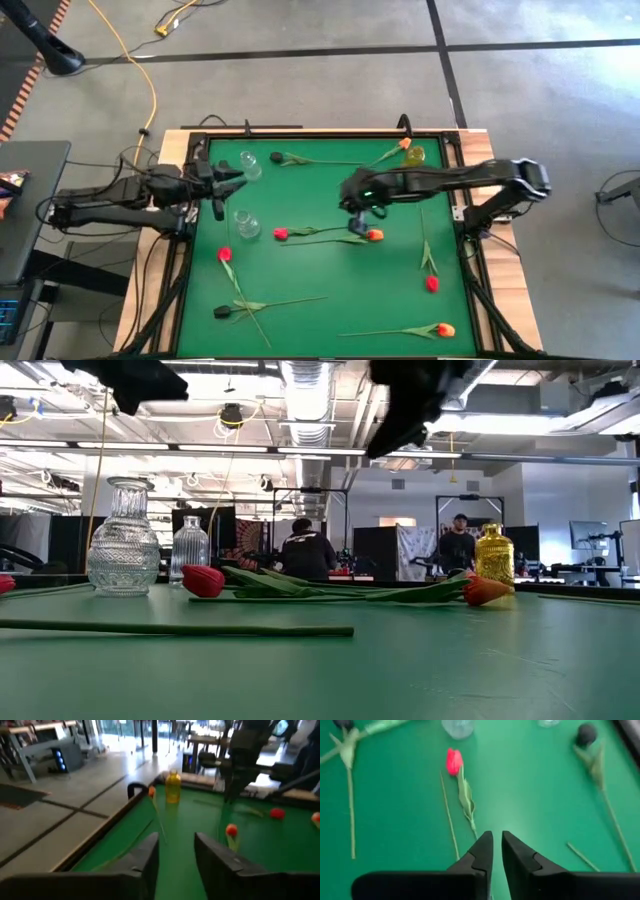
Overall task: Sort flowers into vase by color
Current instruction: Put the top center red flower into the yellow vase
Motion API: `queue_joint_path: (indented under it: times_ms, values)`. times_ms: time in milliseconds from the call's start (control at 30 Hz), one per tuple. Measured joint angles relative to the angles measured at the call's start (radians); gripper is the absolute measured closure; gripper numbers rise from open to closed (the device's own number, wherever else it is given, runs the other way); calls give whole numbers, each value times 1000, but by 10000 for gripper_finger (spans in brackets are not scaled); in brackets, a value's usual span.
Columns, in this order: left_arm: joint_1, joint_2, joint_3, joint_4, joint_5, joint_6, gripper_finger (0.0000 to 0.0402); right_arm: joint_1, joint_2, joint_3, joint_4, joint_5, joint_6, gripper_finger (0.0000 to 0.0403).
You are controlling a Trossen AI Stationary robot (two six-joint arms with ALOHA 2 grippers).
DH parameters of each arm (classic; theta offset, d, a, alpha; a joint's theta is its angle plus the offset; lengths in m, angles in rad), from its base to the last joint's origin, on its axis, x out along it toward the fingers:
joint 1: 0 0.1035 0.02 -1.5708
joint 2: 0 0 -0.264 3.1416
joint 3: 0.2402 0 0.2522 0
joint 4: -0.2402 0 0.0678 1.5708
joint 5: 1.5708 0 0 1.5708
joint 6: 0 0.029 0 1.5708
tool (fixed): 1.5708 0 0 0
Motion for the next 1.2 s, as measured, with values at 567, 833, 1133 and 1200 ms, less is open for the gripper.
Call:
queue_joint_path:
  times_ms: [567, 833, 1133, 1200]
  values:
    - [0, 36, 0, 8, -41, -36, 209, -18, 352, 146, -119, -85, -167, 208]
    - [0, 52, 1, 15, -114, -78, 209, -51, 436, 145, -122, -145, -238, 214]
    - [0, 65, 1, 14, -118, -99, 209, -61, 433, 89, -71, -158, -251, 226]
    - [0, 65, 1, 14, -119, -101, 209, -55, 434, 60, -55, -161, -251, 226]
